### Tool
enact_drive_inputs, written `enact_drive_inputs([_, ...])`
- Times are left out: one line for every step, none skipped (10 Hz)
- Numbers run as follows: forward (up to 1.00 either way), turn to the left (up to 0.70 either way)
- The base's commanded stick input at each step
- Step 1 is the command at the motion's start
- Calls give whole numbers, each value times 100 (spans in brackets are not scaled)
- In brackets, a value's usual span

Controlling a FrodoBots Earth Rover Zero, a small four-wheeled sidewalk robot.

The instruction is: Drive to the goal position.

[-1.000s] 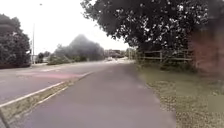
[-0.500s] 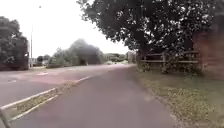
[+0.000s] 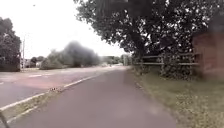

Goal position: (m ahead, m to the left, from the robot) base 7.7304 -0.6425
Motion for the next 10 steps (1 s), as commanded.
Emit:
enact_drive_inputs([100, 0])
enact_drive_inputs([100, 0])
enact_drive_inputs([100, 0])
enact_drive_inputs([100, 0])
enact_drive_inputs([100, 0])
enact_drive_inputs([100, 0])
enact_drive_inputs([100, 0])
enact_drive_inputs([100, 0])
enact_drive_inputs([100, 0])
enact_drive_inputs([100, 0])
